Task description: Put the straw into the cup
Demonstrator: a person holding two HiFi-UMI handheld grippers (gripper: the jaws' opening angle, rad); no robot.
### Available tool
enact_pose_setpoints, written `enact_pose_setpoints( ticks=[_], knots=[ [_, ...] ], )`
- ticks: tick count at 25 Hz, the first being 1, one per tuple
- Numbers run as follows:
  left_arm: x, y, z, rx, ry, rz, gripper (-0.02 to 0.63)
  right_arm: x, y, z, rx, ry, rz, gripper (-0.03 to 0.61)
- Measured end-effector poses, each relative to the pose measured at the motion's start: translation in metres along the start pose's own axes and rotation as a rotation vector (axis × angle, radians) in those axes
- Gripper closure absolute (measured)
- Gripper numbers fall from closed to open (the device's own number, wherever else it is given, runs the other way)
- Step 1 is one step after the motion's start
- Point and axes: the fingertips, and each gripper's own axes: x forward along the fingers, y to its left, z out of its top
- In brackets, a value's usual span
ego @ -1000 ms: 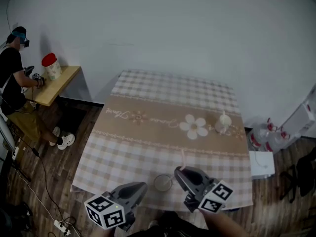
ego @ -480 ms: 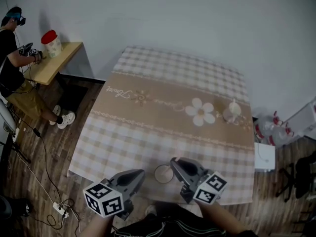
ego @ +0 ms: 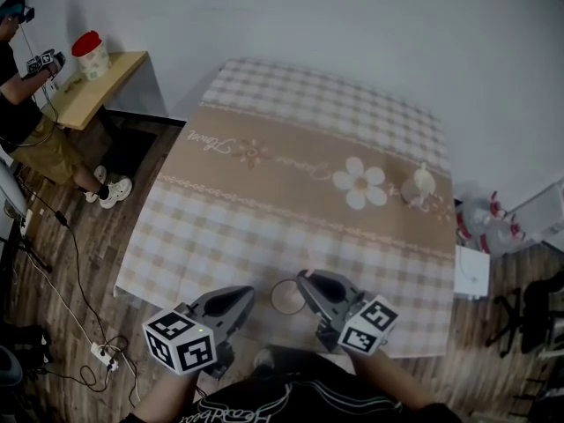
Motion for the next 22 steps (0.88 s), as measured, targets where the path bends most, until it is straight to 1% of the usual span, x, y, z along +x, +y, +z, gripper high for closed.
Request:
enact_pose_setpoints(
  ticks=[13, 22],
  knots=[
    [-0.002, 0.006, -0.007, -0.025, 0.0, 0.022, 0.617, 0.003, -0.007, -0.018, 0.046, 0.038, 0.012, 0.548],
    [-0.006, 0.008, -0.01, -0.038, 0.0, 0.029, 0.617, 0.004, -0.013, -0.023, 0.072, 0.055, 0.0, 0.546]
  ],
)
